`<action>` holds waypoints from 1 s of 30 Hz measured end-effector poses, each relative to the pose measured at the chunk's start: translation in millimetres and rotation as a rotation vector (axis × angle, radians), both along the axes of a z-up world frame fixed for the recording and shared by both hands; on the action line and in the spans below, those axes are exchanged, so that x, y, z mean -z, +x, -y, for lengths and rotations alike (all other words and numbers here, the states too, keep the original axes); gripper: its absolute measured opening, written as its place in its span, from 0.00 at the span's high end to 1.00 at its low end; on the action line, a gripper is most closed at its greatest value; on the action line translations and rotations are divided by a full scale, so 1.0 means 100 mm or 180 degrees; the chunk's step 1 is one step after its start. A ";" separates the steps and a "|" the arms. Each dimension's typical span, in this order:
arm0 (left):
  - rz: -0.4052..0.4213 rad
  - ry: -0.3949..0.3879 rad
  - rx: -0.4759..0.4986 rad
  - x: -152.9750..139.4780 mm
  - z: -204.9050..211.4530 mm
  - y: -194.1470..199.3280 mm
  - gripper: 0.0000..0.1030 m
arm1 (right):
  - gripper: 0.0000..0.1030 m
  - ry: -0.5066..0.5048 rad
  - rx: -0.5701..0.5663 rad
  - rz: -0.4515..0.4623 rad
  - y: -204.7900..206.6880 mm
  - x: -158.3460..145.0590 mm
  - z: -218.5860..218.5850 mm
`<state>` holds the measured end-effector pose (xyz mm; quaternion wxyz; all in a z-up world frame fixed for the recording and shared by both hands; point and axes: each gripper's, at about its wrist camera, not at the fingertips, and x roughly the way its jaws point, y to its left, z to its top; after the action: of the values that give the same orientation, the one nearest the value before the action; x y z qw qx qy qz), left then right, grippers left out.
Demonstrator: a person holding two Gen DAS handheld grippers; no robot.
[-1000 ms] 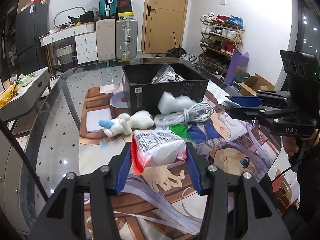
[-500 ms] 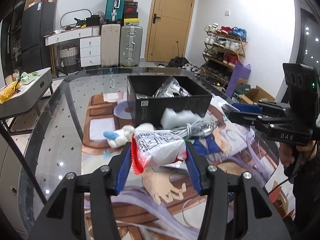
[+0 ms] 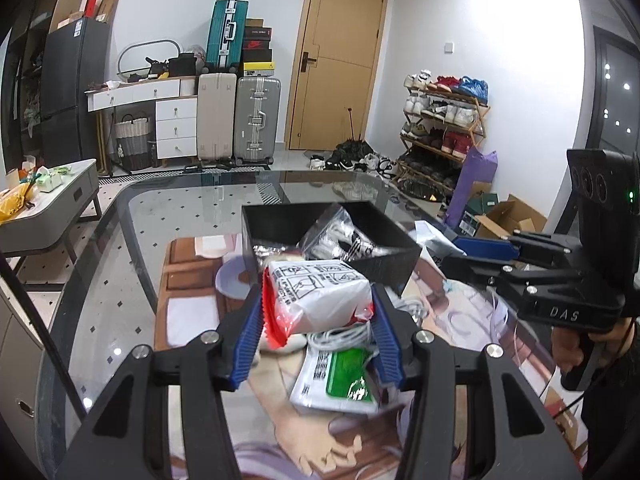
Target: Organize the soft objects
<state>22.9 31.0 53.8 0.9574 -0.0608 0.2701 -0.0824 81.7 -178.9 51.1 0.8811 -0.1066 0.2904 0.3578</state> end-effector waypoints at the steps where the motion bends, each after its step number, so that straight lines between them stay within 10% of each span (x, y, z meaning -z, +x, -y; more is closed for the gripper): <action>1: 0.0009 -0.0021 0.0003 -0.01 -0.01 0.02 0.51 | 0.66 0.0012 0.0025 0.0007 0.02 -0.02 -0.01; 30: 0.0037 0.0022 -0.0158 -0.08 -0.01 0.86 0.50 | 0.67 -0.0079 0.0156 0.0071 0.57 -0.23 -0.25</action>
<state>108.7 32.0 62.1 0.9609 -0.0637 0.2632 -0.0580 138.6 -154.0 74.3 0.8913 -0.1144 0.2875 0.3312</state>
